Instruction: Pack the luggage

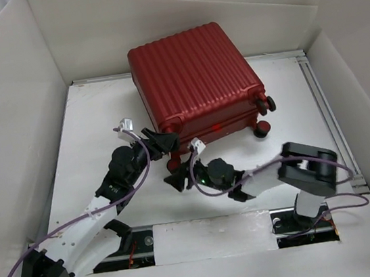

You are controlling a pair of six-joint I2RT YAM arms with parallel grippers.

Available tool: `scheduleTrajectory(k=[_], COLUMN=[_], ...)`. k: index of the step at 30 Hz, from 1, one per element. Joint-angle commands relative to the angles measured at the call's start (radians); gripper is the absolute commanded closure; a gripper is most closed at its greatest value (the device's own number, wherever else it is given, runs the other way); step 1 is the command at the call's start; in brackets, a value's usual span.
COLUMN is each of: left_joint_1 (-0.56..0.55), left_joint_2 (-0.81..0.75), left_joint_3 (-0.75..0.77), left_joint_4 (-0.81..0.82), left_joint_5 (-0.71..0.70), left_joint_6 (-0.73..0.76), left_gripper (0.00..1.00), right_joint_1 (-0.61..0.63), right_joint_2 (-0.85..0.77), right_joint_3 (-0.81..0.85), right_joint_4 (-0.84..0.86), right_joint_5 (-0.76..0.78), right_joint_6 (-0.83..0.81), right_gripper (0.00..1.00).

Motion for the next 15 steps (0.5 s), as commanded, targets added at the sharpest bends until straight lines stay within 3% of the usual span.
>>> scheduleTrajectory(k=[1,4,9,12,15], left_joint_1=[-0.027,-0.027,-0.027,-0.027,-0.027], left_joint_2=[-0.065,-0.076,-0.118,-0.221,-0.368], left_joint_3=[0.075,0.087,0.139,0.107,0.049], left_joint_4=[0.142,0.093,-0.166,-0.289,-0.401], left_joint_5=[0.058,-0.007,-0.143,-0.259,-0.382], left_joint_6=[-0.035,0.017,0.108,0.123,0.132], left_gripper=[1.00,0.97,0.50,0.49,0.58], right_joint_1=[0.046,0.046,0.027,-0.038,-0.095], right_joint_2=[-0.224,-0.403,-0.643,-0.738,-0.775], right_joint_3=[-0.048,-0.100,-0.158,-0.143,-0.096], right_joint_4=[-0.116,-0.294,-0.601,-0.713,-0.769], right_joint_5=[0.031,0.126,0.286,0.286,0.236], right_joint_6=[-0.031,-0.043,-0.085,-0.134,-0.170], right_gripper=[0.39,0.30,0.29,0.28,0.26])
